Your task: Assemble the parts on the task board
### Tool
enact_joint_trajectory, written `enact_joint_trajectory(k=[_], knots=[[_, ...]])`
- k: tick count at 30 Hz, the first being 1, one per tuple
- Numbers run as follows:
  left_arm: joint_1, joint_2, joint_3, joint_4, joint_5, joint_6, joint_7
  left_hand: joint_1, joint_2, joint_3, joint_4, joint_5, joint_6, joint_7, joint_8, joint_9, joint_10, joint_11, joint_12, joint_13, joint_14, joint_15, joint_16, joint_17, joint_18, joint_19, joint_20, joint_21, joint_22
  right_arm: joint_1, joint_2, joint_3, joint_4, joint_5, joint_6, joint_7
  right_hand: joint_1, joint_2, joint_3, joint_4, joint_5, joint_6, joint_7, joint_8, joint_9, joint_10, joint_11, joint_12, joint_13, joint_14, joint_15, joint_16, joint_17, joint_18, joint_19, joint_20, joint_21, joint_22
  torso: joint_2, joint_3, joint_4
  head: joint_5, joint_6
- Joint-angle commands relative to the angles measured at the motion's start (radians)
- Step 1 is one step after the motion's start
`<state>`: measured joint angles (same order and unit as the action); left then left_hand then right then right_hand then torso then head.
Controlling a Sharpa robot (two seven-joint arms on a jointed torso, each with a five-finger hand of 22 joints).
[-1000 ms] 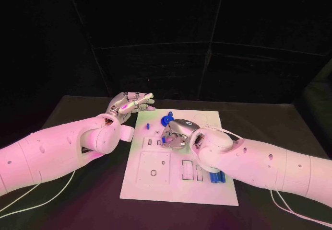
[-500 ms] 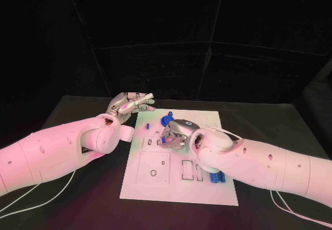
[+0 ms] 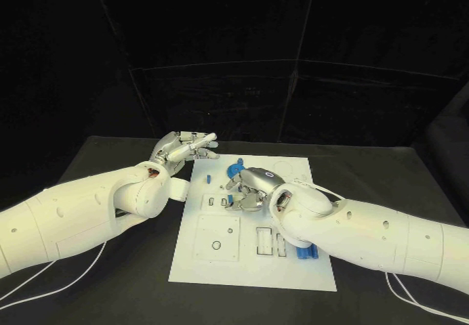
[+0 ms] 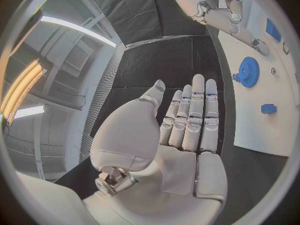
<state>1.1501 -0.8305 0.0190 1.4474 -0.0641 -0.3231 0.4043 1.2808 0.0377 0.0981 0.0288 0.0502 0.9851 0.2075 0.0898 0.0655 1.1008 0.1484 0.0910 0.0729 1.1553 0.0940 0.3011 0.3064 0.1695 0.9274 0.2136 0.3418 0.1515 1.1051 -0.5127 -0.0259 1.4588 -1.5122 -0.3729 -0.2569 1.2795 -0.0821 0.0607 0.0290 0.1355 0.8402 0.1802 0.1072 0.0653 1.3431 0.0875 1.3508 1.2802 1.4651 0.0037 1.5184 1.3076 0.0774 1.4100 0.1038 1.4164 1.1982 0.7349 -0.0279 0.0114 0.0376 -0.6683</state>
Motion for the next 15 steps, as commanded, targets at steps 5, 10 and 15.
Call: enact_joint_trajectory(k=[5, 10, 15], knots=[[0.001, -0.002, 0.000, -0.011, -0.046, 0.021, -0.023, -0.013, 0.007, -0.002, -0.011, 0.003, 0.022, -0.015, -0.010, 0.001, 0.040, -0.020, -0.004, 0.002, 0.128, -0.033, 0.035, 0.049, 0.015, 0.111, -0.037, 0.081, 0.039, 0.009, -0.081, 0.004, 0.102, 0.112, -0.112, 0.197, 0.024, -0.012, -0.037, 0.008, 0.021, -0.022, 0.005, 0.011, 0.002, 0.008, 0.009, 0.015, 0.010, 0.081, 0.011, 0.004, 0.151, -0.006, 0.002, 0.013, -0.001, 0.005, -0.004, 0.0009, -0.0035, 0.003, 0.007], [0.001, -0.008, 0.000, -0.017, -0.226, 0.039, -0.156, -0.049, 0.004, -0.007, 0.008, 0.005, 0.063, -0.045, 0.002, 0.005, 0.134, -0.059, 0.032, 0.024, 0.304, -0.083, 0.157, 0.148, 0.015, 0.233, -0.088, 0.196, 0.099, 0.047, -0.167, 0.030, 0.166, 0.247, -0.078, 0.362, 0.078, 0.024, -0.032, -0.011, 0.066, 0.025, -0.008, 0.049, 0.011, 0.015, -0.002, 0.024, 0.017, 0.078, 0.005, -0.001, 0.140, -0.003, -0.006, 0.010, -0.008, -0.010, -0.014, 0.0058, -0.0043, 0.006, -0.002], [0.003, -0.017, 0.000, -0.018, -0.445, 0.138, -0.340, -0.084, -0.017, -0.016, 0.039, 0.023, 0.112, -0.088, 0.028, 0.018, 0.268, -0.121, 0.156, 0.120, 0.385, -0.145, 0.914, 0.862, 0.005, 0.361, -0.142, 0.383, 0.211, 0.115, -0.252, 0.039, 0.178, 0.413, 0.010, 0.419, 0.100, 0.045, -0.026, -0.025, 0.073, 0.051, -0.016, 0.066, 0.011, 0.004, -0.010, 0.011, 0.000, 0.068, -0.003, -0.021, 0.100, 0.006, -0.029, 0.003, -0.031, -0.059, -0.027, 0.0112, -0.0007, 0.010, -0.005]])
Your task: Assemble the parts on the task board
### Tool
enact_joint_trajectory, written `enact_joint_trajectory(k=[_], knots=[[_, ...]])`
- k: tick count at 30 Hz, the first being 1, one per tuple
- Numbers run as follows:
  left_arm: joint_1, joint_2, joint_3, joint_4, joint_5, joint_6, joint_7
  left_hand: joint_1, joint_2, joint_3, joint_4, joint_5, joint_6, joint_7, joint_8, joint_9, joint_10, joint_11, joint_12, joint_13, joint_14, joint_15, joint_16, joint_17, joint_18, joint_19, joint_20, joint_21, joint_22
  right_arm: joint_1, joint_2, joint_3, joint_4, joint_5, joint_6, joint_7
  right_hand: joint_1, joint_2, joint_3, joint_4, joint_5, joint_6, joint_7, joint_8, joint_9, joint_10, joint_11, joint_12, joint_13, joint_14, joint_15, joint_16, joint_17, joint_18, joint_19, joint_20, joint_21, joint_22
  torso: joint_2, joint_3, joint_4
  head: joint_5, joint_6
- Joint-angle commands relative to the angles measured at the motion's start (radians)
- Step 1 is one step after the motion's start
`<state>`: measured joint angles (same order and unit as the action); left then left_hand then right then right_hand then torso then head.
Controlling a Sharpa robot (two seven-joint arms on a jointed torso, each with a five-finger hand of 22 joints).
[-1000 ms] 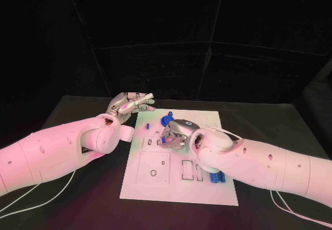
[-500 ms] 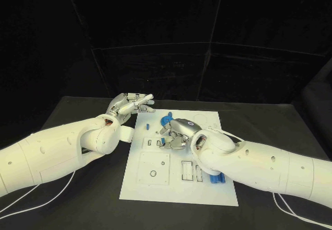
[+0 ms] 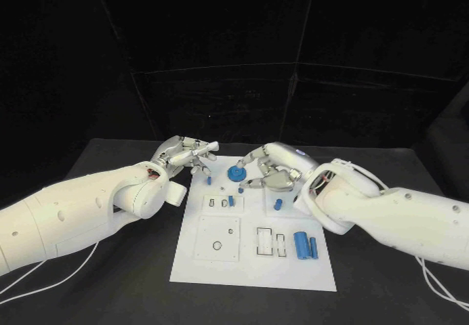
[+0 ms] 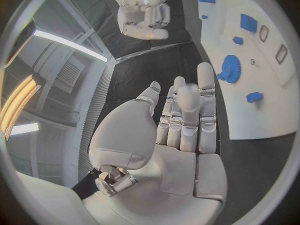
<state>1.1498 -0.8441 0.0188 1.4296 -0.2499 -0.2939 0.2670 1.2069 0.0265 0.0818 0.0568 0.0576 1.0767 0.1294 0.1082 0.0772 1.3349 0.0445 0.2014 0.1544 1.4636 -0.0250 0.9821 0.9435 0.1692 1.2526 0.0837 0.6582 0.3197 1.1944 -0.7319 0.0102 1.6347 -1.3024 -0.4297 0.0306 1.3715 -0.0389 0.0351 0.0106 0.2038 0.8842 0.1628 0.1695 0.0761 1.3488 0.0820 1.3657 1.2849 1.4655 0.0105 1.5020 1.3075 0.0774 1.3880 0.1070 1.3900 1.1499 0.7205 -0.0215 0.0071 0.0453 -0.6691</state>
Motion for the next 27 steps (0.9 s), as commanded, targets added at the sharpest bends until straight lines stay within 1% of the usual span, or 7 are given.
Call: enact_joint_trajectory(k=[1, 4, 5, 10, 15, 21, 27], knots=[[0.005, -0.004, 0.001, 0.000, -0.300, 0.133, -0.241, -0.020, 0.000, -0.001, 0.021, 0.001, 0.035, -0.020, 0.020, 0.012, 0.061, -0.017, 0.081, 0.065, 0.086, -0.024, 0.342, 0.342, -0.002, 0.054, -0.021, 0.137, 0.127, 0.038, -0.050, 0.004, -0.002, 0.236, 0.081, 0.137, 0.007, 0.004, 0.000, -0.006, 0.005, 0.009, 0.001, 0.005, 0.000, -0.002, -0.005, -0.006, -0.006, 0.066, -0.011, -0.007, 0.096, 0.007, -0.009, -0.001, -0.007, -0.014, -0.017, 0.0059, 0.0043, 0.002, -0.006], [0.015, -0.003, 0.001, 0.002, -0.395, 0.203, -0.353, -0.039, 0.000, -0.013, 0.046, -0.006, 0.066, -0.043, 0.059, 0.043, 0.076, -0.044, 0.263, 0.223, 0.096, -0.037, 0.520, 0.540, -0.051, 0.136, -0.042, 0.451, 0.522, 0.067, -0.087, 0.006, -0.030, 0.326, 0.104, 0.143, 0.006, 0.008, -0.001, -0.005, 0.005, 0.014, 0.000, 0.008, 0.000, -0.002, -0.006, -0.007, -0.007, 0.066, -0.012, -0.009, 0.093, 0.008, -0.011, -0.002, -0.010, -0.019, -0.027, 0.0075, 0.0042, 0.003, -0.009], [0.019, -0.001, 0.001, 0.004, -0.428, 0.242, -0.399, -0.048, -0.002, -0.021, 0.057, 0.005, 0.066, -0.051, 0.076, 0.062, 0.073, -0.055, 0.438, 0.393, 0.099, -0.038, 0.548, 0.574, -0.057, 0.141, -0.049, 0.511, 0.594, 0.074, -0.097, 0.006, -0.043, 0.351, 0.108, 0.144, 0.005, 0.010, -0.001, -0.005, 0.005, 0.016, -0.001, 0.009, -0.001, -0.002, -0.007, -0.007, -0.007, 0.066, -0.013, -0.010, 0.093, 0.008, -0.011, -0.003, -0.010, -0.019, -0.030, 0.0079, 0.0043, 0.005, -0.009], [0.047, 0.019, 0.001, 0.013, -0.593, 0.387, -0.591, -0.102, 0.062, -0.041, 0.129, -0.005, 0.060, -0.067, 0.148, 0.124, 0.023, -0.056, 0.741, 0.697, 0.105, -0.055, 0.580, 0.616, -0.071, 0.156, -0.051, 0.590, 0.694, 0.092, -0.129, 0.007, -0.100, 0.409, 0.118, 0.137, 0.007, 0.017, 0.000, -0.007, 0.008, 0.021, -0.003, 0.012, -0.001, 0.000, -0.009, -0.006, -0.006, 0.065, -0.014, -0.011, 0.091, 0.008, -0.011, -0.005, -0.011, -0.020, -0.046, 0.0092, 0.0044, 0.009, -0.014], [0.080, 0.059, -0.003, -0.007, -0.685, 0.459, -0.728, -0.123, 0.062, -0.102, 0.175, -0.008, 0.014, -0.071, 0.224, 0.190, -0.031, -0.058, 0.816, 0.767, 0.102, -0.058, 0.574, 0.606, -0.073, 0.180, -0.058, 0.598, 0.711, 0.097, -0.135, 0.007, -0.139, 0.427, 0.126, 0.126, 0.007, 0.019, 0.000, -0.007, 0.009, 0.023, -0.003, 0.013, -0.002, 0.001, -0.009, -0.006, -0.006, 0.065, -0.015, -0.013, 0.087, 0.008, -0.012, -0.005, -0.012, -0.021, -0.063, 0.0144, 0.0030, 0.011, -0.020], [0.131, 0.141, -0.066, -0.052, -0.752, 0.471, -0.854, -0.126, 0.063, -0.163, 0.208, -0.006, -0.027, -0.078, 0.316, 0.273, -0.033, -0.066, 0.869, 0.808, 0.107, -0.063, 0.589, 0.627, -0.085, 0.208, -0.064, 0.633, 0.778, 0.099, -0.130, 0.006, -0.166, 0.425, 0.134, 0.109, 0.012, 0.026, 0.002, -0.010, 0.024, 0.027, -0.004, 0.015, -0.003, 0.002, -0.011, -0.007, -0.007, 0.064, -0.017, -0.016, 0.084, 0.009, -0.013, -0.007, -0.015, -0.026, -0.073, 0.0170, 0.0038, 0.017, -0.024], [0.149, 0.207, -0.098, -0.085, -0.765, 0.473, -0.895, -0.121, 0.052, -0.208, 0.221, -0.005, -0.060, -0.081, 0.376, 0.329, -0.034, -0.069, 0.893, 0.823, 0.107, -0.064, 0.589, 0.627, -0.092, 0.219, -0.066, 0.661, 0.824, 0.100, -0.120, 0.006, -0.184, 0.399, 0.149, 0.086, 0.010, 0.030, 0.002, -0.010, 0.041, 0.031, -0.005, 0.017, -0.005, 0.000, -0.012, -0.011, -0.012, 0.061, -0.018, -0.023, 0.071, 0.011, -0.019, -0.009, -0.023, -0.041, -0.076, 0.0192, 0.0000, 0.025, -0.037]])
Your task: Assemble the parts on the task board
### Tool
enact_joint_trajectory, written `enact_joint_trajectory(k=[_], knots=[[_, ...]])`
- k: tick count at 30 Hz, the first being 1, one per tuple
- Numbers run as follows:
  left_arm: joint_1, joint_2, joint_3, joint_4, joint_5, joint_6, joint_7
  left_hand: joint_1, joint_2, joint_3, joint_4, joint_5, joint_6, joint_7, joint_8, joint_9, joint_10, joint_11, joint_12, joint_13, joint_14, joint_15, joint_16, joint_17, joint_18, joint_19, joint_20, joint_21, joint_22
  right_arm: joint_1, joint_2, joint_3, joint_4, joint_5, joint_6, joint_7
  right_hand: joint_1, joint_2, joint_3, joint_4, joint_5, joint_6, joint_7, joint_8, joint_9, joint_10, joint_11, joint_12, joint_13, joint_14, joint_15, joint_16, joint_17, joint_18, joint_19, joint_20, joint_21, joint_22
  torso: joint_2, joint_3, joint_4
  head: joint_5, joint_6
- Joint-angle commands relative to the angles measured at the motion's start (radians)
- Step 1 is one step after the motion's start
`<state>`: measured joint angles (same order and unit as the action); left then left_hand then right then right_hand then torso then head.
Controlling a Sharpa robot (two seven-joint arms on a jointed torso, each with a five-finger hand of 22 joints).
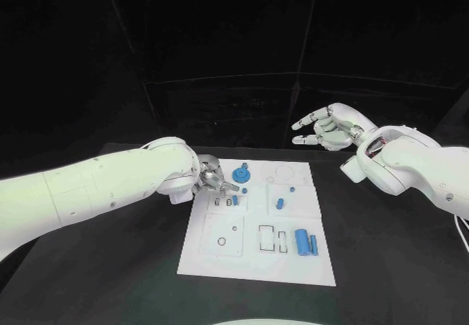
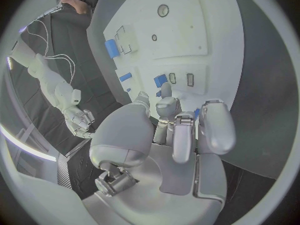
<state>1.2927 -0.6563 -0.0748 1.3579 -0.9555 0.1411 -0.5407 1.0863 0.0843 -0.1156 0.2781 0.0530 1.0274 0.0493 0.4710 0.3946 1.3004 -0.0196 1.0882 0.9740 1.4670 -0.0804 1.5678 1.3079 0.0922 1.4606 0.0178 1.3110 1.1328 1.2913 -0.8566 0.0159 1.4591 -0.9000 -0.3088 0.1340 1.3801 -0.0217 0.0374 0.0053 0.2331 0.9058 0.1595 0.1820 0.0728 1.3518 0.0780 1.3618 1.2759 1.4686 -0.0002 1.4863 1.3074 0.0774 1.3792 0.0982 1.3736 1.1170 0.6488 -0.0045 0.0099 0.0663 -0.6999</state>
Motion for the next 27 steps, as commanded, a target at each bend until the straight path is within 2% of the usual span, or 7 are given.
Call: enact_joint_trajectory(k=[1, 5, 8, 11, 18, 27], knots=[[0.008, 0.030, -0.006, -0.021, -0.061, 0.038, -0.089, 0.001, -0.011, -0.017, 0.000, 0.000, -0.013, -0.002, 0.021, 0.018, 0.002, -0.006, 0.010, 0.006, 0.104, -0.009, 0.003, 0.263, -0.016, 0.012, -0.001, 0.013, 0.018, 0.003, 0.008, 0.000, -0.013, -0.015, 0.030, -0.022, 0.001, 0.014, -0.001, -0.005, 0.022, 0.010, -0.002, 0.004, -0.003, -0.005, -0.008, -0.009, -0.006, 0.057, -0.008, -0.010, 0.066, 0.012, -0.013, -0.001, -0.010, -0.014, -0.004, 0.0021, -0.0037, 0.004, -0.004], [0.013, 0.065, -0.015, -0.050, -0.062, 0.041, -0.094, -0.003, -0.013, -0.040, 0.005, 0.000, -0.030, -0.005, 0.051, 0.049, 0.004, -0.008, 0.020, 0.009, 0.104, -0.011, 0.003, 0.263, -0.018, 0.015, -0.003, 0.022, 0.032, 0.003, 0.017, 0.000, -0.023, -0.046, 0.036, -0.033, -0.001, 0.014, -0.002, -0.005, 0.029, 0.011, -0.002, 0.005, -0.003, -0.008, -0.008, -0.012, -0.010, 0.055, -0.008, -0.015, 0.058, 0.013, -0.016, -0.001, -0.014, -0.022, -0.001, 0.0024, -0.0046, 0.008, -0.002], [0.016, 0.086, -0.021, -0.070, -0.063, 0.043, -0.095, -0.003, -0.012, -0.045, 0.006, 0.000, -0.034, -0.005, 0.057, 0.056, 0.004, -0.009, 0.022, 0.010, 0.104, -0.011, 0.003, 0.263, -0.018, 0.015, -0.003, 0.023, 0.035, 0.003, 0.021, 0.000, -0.027, -0.056, 0.038, -0.038, -0.002, 0.014, -0.002, -0.005, 0.030, 0.011, -0.002, 0.005, -0.004, -0.008, -0.009, -0.013, -0.011, 0.055, -0.008, -0.016, 0.055, 0.014, -0.018, -0.001, -0.016, -0.025, -0.001, 0.0031, -0.0035, 0.007, -0.005], [0.018, 0.106, -0.026, -0.087, -0.063, 0.043, -0.095, -0.004, -0.011, -0.049, 0.007, 0.000, -0.037, -0.005, 0.062, 0.061, 0.004, -0.009, 0.023, 0.010, 0.104, -0.012, 0.003, 0.263, -0.019, 0.015, -0.003, 0.025, 0.037, 0.003, 0.025, 0.000, -0.029, -0.062, 0.039, -0.042, -0.002, 0.014, -0.002, -0.005, 0.030, 0.011, -0.002, 0.005, -0.004, -0.008, -0.009, -0.013, -0.011, 0.055, -0.008, -0.016, 0.055, 0.014, -0.018, -0.001, -0.016, -0.025, 0.000, 0.0008, -0.0023, 0.004, -0.007], [0.021, 0.131, -0.028, -0.108, -0.063, 0.061, -0.101, -0.003, -0.009, -0.056, 0.006, 0.000, -0.044, -0.006, 0.072, 0.071, 0.004, -0.009, 0.026, 0.010, 0.104, -0.012, 0.003, 0.263, -0.019, 0.016, -0.004, 0.026, 0.039, 0.003, 0.035, 0.000, -0.036, -0.066, 0.043, -0.046, -0.002, 0.013, -0.003, -0.005, 0.032, 0.011, -0.002, 0.005, -0.004, -0.009, -0.009, -0.014, -0.012, 0.054, -0.008, -0.017, 0.054, 0.014, -0.019, -0.001, -0.017, -0.027, 0.002, -0.0002, -0.0022, 0.003, -0.013], [0.022, 0.146, -0.029, -0.125, -0.063, 0.092, -0.115, 0.012, -0.005, -0.062, -0.001, 0.000, -0.056, -0.006, 0.086, 0.087, 0.003, -0.010, 0.031, 0.012, 0.104, -0.012, 0.003, 0.263, -0.019, 0.016, -0.004, 0.029, 0.044, 0.003, 0.043, 0.000, -0.040, -0.067, 0.047, -0.047, -0.004, 0.013, -0.004, -0.004, 0.036, 0.011, -0.002, 0.005, -0.004, -0.010, -0.009, -0.015, -0.014, 0.054, -0.008, -0.019, 0.051, 0.015, -0.021, -0.002, -0.020, -0.032, 0.002, -0.0010, -0.0018, 0.000, -0.020]])
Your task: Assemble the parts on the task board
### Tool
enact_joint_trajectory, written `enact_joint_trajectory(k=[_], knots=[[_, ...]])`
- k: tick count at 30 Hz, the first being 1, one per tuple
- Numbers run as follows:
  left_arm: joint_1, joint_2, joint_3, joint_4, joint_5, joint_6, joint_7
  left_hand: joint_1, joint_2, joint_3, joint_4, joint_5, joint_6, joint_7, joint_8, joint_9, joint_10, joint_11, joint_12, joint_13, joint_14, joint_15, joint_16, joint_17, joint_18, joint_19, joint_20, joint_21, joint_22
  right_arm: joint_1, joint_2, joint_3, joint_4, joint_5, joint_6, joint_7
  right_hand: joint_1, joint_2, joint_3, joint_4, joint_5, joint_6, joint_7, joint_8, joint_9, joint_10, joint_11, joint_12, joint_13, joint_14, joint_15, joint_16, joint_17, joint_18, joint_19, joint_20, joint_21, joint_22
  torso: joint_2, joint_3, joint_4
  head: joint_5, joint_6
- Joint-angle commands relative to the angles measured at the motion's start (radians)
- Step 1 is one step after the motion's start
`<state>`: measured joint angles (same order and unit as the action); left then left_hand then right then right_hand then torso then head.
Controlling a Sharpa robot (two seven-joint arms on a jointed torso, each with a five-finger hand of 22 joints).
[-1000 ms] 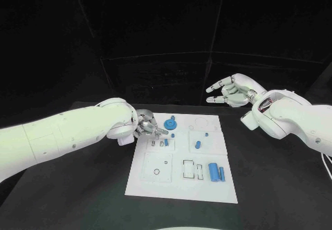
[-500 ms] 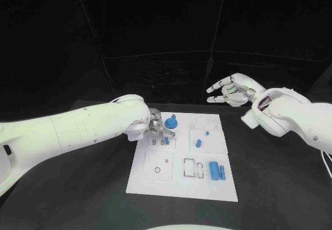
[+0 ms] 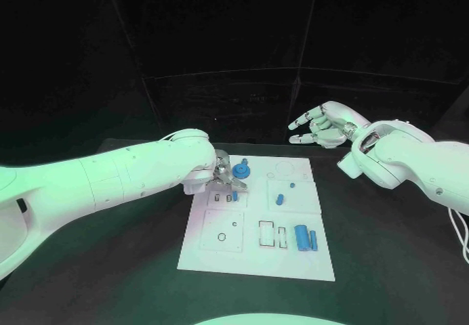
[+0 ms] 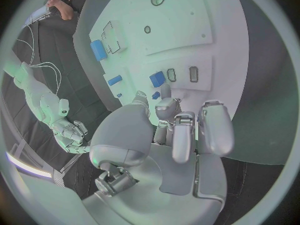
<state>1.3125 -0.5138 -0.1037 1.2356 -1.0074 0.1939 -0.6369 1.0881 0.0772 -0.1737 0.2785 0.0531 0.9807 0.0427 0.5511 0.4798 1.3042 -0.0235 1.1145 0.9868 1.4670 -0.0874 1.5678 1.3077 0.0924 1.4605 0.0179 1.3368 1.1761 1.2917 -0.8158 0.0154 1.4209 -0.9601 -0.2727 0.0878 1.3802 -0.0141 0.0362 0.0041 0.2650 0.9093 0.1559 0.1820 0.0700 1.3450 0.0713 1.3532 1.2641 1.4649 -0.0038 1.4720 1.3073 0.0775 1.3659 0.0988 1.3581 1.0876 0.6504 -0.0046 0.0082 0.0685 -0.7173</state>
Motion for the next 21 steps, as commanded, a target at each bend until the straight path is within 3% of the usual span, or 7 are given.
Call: enact_joint_trajectory(k=[1, 4, 7, 12, 14, 21], knots=[[0.002, 0.005, 0.000, -0.003, -0.012, 0.045, -0.022, 0.011, 0.002, -0.004, -0.002, 0.000, -0.010, 0.000, 0.007, 0.003, -0.001, -0.006, 0.004, -0.001, 0.104, -0.005, 0.003, 0.263, -0.020, 0.015, -0.004, 0.003, 0.001, 0.002, 0.003, 0.000, -0.002, -0.007, 0.011, -0.001, -0.004, 0.005, -0.003, -0.003, 0.004, 0.007, 0.001, 0.005, -0.001, -0.003, -0.002, -0.007, -0.002, 0.058, -0.005, -0.004, 0.052, 0.015, -0.007, -0.002, -0.005, -0.003, 0.001, -0.0014, 0.0002, -0.006, -0.005], [0.002, 0.008, 0.000, -0.004, -0.012, 0.060, -0.030, 0.016, 0.004, -0.005, -0.005, 0.000, -0.014, 0.001, 0.010, 0.007, -0.002, -0.005, 0.005, -0.001, 0.104, -0.005, 0.003, 0.263, -0.020, 0.015, -0.004, 0.003, 0.001, 0.002, 0.004, 0.000, -0.004, -0.007, 0.013, -0.002, -0.004, 0.005, -0.003, -0.003, 0.004, 0.007, 0.001, 0.005, -0.002, -0.003, -0.002, -0.007, -0.002, 0.058, -0.005, -0.004, 0.051, 0.015, -0.007, -0.002, -0.005, -0.003, 0.001, -0.0027, 0.0004, -0.010, -0.006], [0.002, 0.012, 0.000, -0.006, -0.012, 0.069, -0.036, 0.020, 0.005, -0.005, -0.006, 0.000, -0.016, 0.001, 0.012, 0.010, -0.002, -0.005, 0.005, -0.001, 0.104, -0.005, 0.003, 0.263, -0.019, 0.015, -0.004, 0.003, 0.001, 0.002, 0.005, 0.000, -0.004, -0.007, 0.014, -0.002, -0.005, 0.006, -0.003, -0.002, 0.006, 0.007, 0.001, 0.004, -0.002, -0.004, -0.002, -0.007, -0.003, 0.058, -0.005, -0.005, 0.051, 0.015, -0.008, -0.002, -0.006, -0.004, 0.001, -0.0008, -0.0009, -0.008, -0.010], [0.002, 0.021, 0.000, -0.016, -0.012, 0.081, -0.042, 0.027, 0.008, -0.005, -0.010, 0.000, -0.020, 0.001, 0.016, 0.015, -0.003, -0.005, 0.006, -0.002, 0.104, -0.005, 0.003, 0.263, -0.019, 0.014, -0.004, 0.002, 0.000, 0.002, 0.006, 0.000, -0.004, -0.007, 0.016, -0.002, -0.006, 0.007, -0.003, -0.001, 0.008, 0.007, 0.001, 0.004, -0.002, -0.004, -0.002, -0.008, -0.004, 0.057, -0.005, -0.006, 0.050, 0.016, -0.008, -0.003, -0.007, -0.006, 0.001, -0.0005, -0.0002, -0.012, -0.013], [0.002, 0.025, 0.000, -0.021, -0.012, 0.084, -0.043, 0.030, 0.008, -0.005, -0.012, 0.000, -0.021, 0.001, 0.018, 0.017, -0.003, -0.005, 0.008, 0.000, 0.104, -0.005, 0.003, 0.263, -0.019, 0.014, -0.004, 0.002, -0.001, 0.002, 0.008, 0.000, -0.006, -0.007, 0.017, -0.002, -0.008, 0.009, -0.003, 0.000, 0.011, 0.007, 0.001, 0.004, -0.002, -0.005, -0.002, -0.009, -0.006, 0.057, -0.005, -0.007, 0.049, 0.016, -0.009, -0.003, -0.008, -0.008, 0.002, -0.0013, 0.0004, -0.016, -0.008], [0.002, 0.036, -0.001, -0.034, -0.012, 0.100, -0.045, 0.045, 0.013, -0.004, -0.022, 0.000, -0.026, 0.001, 0.026, 0.026, -0.005, -0.005, 0.009, 0.000, 0.104, -0.004, 0.003, 0.263, -0.018, 0.012, -0.003, 0.000, -0.002, 0.002, 0.015, 0.000, -0.013, -0.007, 0.022, -0.004, -0.010, 0.012, -0.003, 0.002, 0.014, 0.007, 0.001, 0.004, -0.003, -0.007, -0.002, -0.012, -0.009, 0.057, -0.005, -0.008, 0.047, 0.017, -0.010, -0.003, -0.011, -0.012, 0.001, -0.0003, 0.0006, -0.013, -0.012]])
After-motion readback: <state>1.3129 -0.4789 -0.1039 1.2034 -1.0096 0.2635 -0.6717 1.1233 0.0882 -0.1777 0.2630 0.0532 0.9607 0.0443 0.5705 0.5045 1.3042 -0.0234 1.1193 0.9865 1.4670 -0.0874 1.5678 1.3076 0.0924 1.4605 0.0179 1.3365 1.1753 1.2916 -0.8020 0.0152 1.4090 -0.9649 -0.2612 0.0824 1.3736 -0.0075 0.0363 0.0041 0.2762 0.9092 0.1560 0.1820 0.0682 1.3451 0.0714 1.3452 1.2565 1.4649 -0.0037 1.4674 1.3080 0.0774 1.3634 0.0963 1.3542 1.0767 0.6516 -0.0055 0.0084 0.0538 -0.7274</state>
